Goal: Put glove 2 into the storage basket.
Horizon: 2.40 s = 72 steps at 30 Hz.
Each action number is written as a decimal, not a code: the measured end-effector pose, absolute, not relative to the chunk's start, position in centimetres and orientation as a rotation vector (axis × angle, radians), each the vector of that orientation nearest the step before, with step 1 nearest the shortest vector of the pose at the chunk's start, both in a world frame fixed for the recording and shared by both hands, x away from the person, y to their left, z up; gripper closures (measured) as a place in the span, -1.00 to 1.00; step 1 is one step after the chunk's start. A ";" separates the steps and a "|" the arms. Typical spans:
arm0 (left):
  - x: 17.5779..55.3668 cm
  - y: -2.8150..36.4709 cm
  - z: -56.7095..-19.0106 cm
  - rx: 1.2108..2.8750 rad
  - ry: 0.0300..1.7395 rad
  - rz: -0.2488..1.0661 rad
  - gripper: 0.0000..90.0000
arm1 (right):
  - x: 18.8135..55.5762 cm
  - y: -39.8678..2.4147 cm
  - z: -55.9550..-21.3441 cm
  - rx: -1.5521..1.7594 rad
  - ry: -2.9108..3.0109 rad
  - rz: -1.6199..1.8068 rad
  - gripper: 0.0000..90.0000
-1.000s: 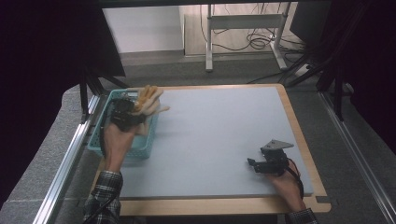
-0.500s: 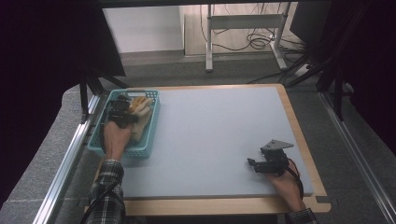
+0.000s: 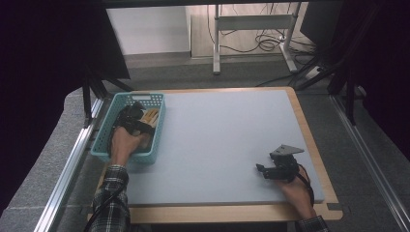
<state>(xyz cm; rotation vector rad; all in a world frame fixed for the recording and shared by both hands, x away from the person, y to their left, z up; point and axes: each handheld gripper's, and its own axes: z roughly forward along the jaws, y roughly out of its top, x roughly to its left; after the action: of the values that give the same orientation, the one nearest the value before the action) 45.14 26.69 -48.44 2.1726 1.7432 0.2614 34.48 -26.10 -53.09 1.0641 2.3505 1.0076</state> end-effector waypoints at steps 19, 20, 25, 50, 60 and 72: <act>45.5 26.0 -47.6 2.069 1.691 0.290 0.38 | 34.5 -26.1 -53.1 1.065 2.351 1.009 -0.44; 45.5 25.7 -47.6 2.059 1.687 0.278 0.38 | 34.5 -26.1 -53.1 1.065 2.351 1.008 -0.45; 45.9 25.6 -48.9 2.090 1.715 0.266 0.26 | 34.5 -26.1 -53.1 1.065 2.351 1.008 -0.44; 42.0 27.4 -46.2 1.967 1.520 0.438 -0.90 | 34.5 -26.1 -53.1 1.064 2.351 1.008 -0.44; 40.1 27.4 -45.2 1.956 1.421 0.449 -0.94 | 34.5 -26.1 -53.1 1.064 2.350 1.007 -0.45; 37.3 23.6 -44.0 1.977 1.247 0.448 -0.96 | 34.5 -26.1 -53.1 1.063 2.349 1.007 -0.45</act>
<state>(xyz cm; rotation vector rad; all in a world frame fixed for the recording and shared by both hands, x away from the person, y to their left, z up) 37.32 23.63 -43.97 1.9769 1.2471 0.4477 34.49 -26.07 -53.09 1.0625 2.3493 1.0067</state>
